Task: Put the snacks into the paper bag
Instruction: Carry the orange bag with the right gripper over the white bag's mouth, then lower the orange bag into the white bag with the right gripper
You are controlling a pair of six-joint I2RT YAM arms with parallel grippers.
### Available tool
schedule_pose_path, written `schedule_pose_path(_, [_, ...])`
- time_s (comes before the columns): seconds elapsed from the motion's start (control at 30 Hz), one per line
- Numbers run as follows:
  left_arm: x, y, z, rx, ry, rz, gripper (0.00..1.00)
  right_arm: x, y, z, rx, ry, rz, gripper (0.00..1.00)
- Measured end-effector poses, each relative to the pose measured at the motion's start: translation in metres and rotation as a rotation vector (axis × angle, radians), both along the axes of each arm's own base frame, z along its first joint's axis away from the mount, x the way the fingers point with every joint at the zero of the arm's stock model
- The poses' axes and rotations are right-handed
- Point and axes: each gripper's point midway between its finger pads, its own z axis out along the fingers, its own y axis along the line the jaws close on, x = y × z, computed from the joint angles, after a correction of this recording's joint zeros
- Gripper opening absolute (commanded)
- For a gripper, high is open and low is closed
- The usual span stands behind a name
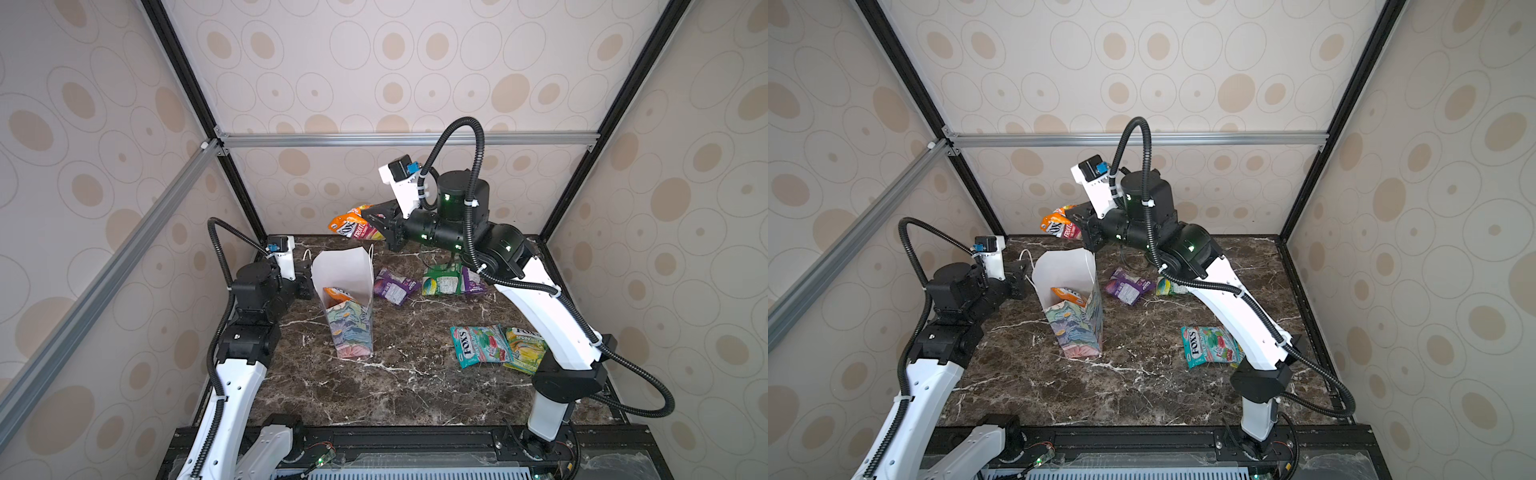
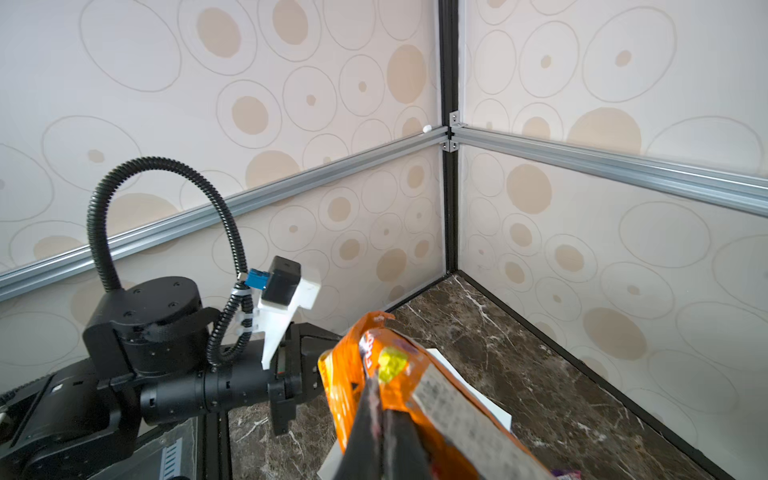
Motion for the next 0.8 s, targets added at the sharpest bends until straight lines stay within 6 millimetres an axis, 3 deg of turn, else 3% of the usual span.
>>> schedule_pose_path(0.13, [0.0,0.0,0.0,0.0,0.0,0.001,0.04,-0.008,0.023,-0.003,0.009,-0.004,0.051,0.0])
schedule_pose_path(0.43, [0.0,0.001,0.0,0.002,0.0,0.008,0.04,-0.002,0.067,-0.044,-0.037,0.034,0.082,0.0])
schedule_pose_path(0.6, [0.0,0.001,0.0,0.002,0.0,0.009,0.04,0.012,0.076,-0.06,-0.056,0.047,0.045,0.0])
schedule_pose_path(0.8, [0.0,0.003,0.0,0.004,0.0,0.016,0.04,0.027,0.077,-0.067,-0.052,0.055,-0.008,0.0])
